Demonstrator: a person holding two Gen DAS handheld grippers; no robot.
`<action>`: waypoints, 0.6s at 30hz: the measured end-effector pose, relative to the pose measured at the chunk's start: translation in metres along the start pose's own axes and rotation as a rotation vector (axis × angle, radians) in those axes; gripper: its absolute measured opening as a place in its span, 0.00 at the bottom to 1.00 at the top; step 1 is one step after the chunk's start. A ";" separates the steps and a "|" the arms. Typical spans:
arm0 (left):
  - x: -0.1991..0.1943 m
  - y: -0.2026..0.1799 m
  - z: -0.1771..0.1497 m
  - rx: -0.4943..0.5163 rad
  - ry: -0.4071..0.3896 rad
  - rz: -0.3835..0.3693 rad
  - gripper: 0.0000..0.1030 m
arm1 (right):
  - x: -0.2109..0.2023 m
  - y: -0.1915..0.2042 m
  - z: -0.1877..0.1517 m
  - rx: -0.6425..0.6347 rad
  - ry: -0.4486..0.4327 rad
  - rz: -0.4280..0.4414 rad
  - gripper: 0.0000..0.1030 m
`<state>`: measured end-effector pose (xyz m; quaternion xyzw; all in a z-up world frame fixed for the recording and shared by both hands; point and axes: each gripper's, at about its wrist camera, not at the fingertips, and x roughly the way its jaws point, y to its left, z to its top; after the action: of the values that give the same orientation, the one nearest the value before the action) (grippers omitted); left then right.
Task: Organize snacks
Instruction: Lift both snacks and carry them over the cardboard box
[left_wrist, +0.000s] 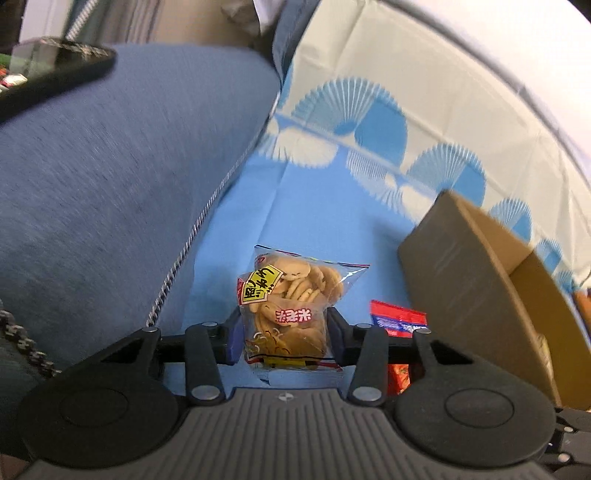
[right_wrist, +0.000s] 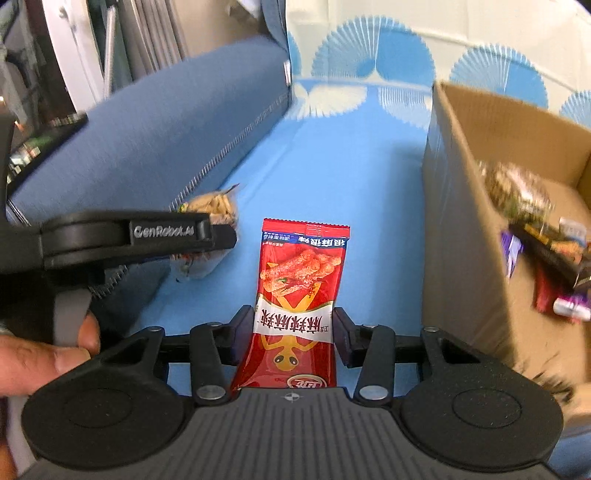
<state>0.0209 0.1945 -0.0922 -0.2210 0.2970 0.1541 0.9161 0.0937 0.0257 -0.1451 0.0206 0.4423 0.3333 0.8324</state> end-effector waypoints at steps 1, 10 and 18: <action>-0.004 0.000 0.001 -0.004 -0.021 -0.003 0.48 | -0.004 -0.001 0.002 0.002 -0.017 0.005 0.46; -0.023 -0.004 0.003 0.007 -0.100 -0.018 0.48 | -0.047 -0.005 0.016 -0.020 -0.190 0.051 0.46; -0.033 0.003 0.006 -0.061 -0.080 -0.019 0.48 | -0.075 -0.018 0.022 -0.028 -0.311 0.076 0.46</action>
<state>-0.0028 0.1952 -0.0683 -0.2451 0.2532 0.1631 0.9215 0.0913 -0.0260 -0.0833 0.0769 0.3020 0.3634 0.8780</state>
